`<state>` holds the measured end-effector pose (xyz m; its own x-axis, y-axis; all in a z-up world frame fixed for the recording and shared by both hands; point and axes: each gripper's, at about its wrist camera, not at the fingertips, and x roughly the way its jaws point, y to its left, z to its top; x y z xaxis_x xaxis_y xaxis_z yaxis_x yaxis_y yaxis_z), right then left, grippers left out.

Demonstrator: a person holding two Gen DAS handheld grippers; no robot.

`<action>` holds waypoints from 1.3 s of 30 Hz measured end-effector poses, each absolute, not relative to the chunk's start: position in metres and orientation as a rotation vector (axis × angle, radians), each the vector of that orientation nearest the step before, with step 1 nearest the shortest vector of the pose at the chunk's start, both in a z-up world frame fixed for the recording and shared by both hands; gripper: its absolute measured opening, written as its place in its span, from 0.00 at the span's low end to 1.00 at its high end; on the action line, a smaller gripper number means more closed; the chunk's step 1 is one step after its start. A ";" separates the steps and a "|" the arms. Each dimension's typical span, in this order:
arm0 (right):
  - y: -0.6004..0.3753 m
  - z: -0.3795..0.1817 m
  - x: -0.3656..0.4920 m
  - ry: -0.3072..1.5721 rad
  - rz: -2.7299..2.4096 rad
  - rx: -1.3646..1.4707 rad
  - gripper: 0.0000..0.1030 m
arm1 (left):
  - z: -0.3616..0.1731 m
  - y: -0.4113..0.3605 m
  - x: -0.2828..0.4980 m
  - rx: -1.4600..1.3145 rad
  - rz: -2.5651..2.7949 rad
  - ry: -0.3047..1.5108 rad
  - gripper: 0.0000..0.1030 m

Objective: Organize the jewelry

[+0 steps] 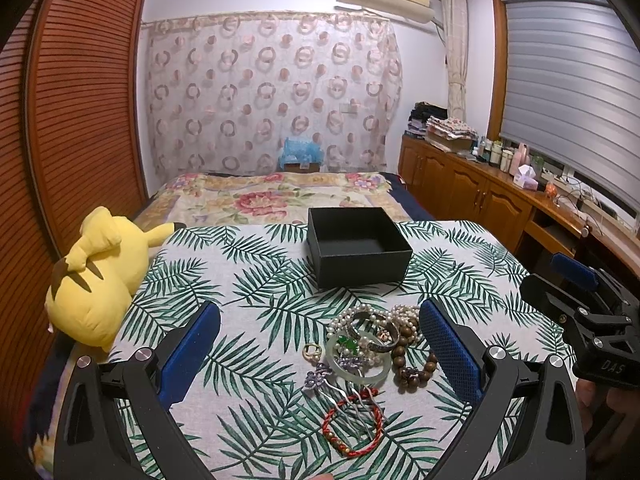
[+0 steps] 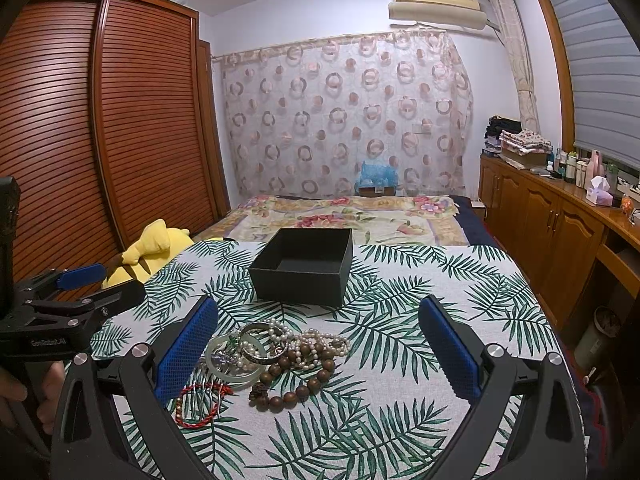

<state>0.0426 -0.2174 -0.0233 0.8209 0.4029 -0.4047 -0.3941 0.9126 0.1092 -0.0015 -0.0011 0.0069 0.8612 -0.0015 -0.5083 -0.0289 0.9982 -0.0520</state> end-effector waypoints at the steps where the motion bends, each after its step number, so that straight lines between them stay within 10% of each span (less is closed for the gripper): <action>1: -0.218 -0.024 0.042 0.435 0.425 0.021 0.98 | 0.007 -0.001 -0.001 -0.058 0.014 0.534 0.94; 33: -0.217 -0.062 0.057 0.537 0.480 -0.032 0.88 | -0.047 -0.011 0.047 -0.011 -0.118 0.678 0.93; 39: -0.220 -0.075 0.064 0.576 0.477 -0.051 0.88 | -0.060 -0.016 0.066 -0.005 -0.169 0.739 0.72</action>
<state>0.0643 -0.2200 -0.0746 0.7333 0.4197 -0.5349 -0.4476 0.8902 0.0849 0.0661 -0.0159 -0.0601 0.7261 -0.1550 -0.6698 0.1514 0.9864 -0.0640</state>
